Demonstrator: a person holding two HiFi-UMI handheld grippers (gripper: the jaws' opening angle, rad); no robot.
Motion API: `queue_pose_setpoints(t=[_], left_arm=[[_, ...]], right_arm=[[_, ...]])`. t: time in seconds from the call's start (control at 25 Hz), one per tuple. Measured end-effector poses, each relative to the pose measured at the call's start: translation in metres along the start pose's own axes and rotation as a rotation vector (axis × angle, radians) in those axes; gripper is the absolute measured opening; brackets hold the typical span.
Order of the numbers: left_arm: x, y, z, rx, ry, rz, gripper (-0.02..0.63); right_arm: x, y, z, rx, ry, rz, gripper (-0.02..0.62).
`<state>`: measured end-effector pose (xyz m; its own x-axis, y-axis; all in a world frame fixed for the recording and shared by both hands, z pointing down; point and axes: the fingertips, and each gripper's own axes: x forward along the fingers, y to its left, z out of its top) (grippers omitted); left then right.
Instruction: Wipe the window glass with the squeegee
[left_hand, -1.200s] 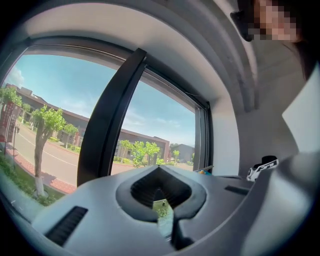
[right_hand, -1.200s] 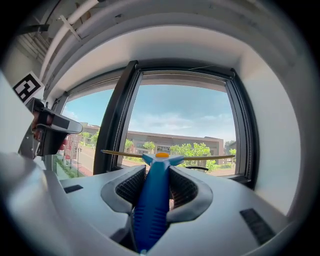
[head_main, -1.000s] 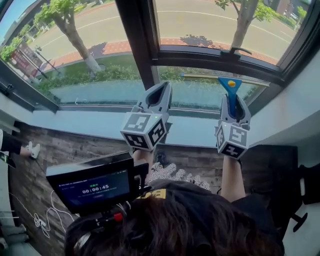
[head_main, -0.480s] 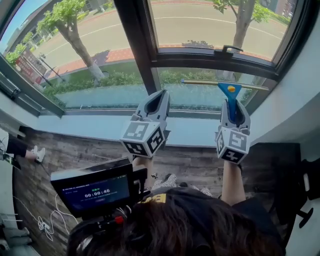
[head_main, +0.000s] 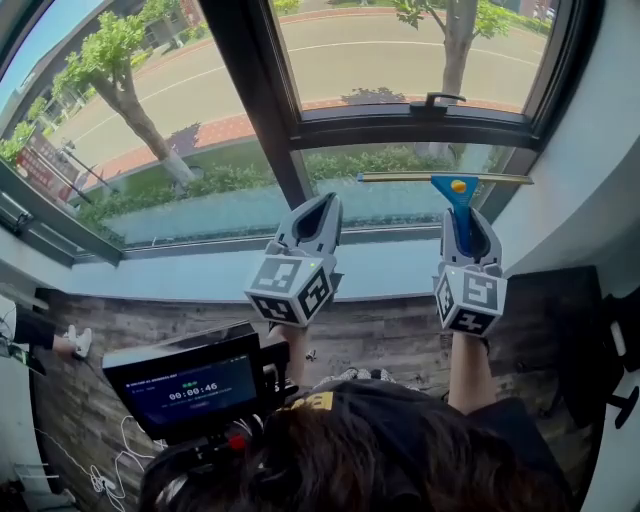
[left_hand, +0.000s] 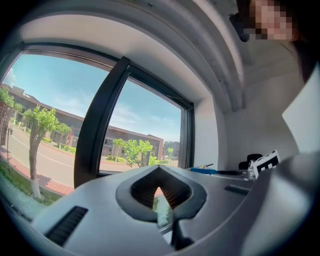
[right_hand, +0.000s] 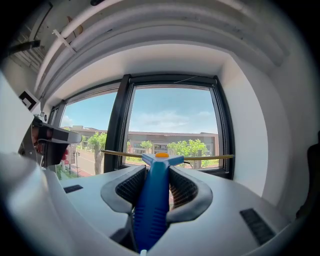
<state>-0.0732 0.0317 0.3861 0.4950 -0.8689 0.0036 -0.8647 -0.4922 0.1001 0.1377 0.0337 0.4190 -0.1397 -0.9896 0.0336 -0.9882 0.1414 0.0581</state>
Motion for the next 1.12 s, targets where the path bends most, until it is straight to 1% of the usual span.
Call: queue_pose_setpoints(t=[0.16,0.28,0.36,0.6,0.76,1.12], left_arm=[[0.004,-0.004,-0.003,0.0,-0.006,-0.006,0.002],[0.0,-0.001,0.001,-0.002,-0.012,-0.01,0.002],[-0.004,0.003,0.006,-0.002,-0.013,-0.013,0.002],[0.007,-0.007,0.001,0.008,-0.016,-0.013,0.002],[0.004,-0.005,0.006,0.009,-0.02,-0.013,0.002],[0.01,-0.006,0.003,0.005,-0.011,-0.008,0.002]], right_arm=[[-0.007,-0.005,-0.006,-0.017,0.036,-0.014,0.141],[-0.008,0.002,0.003,-0.016,0.009,-0.01,0.141],[-0.009,0.008,0.011,-0.005,0.005,-0.023,0.141],[-0.006,-0.008,0.006,-0.011,-0.002,-0.029,0.141],[-0.006,-0.005,0.009,0.004,0.001,-0.019,0.141],[-0.004,-0.01,0.011,0.015,-0.001,-0.023,0.141]])
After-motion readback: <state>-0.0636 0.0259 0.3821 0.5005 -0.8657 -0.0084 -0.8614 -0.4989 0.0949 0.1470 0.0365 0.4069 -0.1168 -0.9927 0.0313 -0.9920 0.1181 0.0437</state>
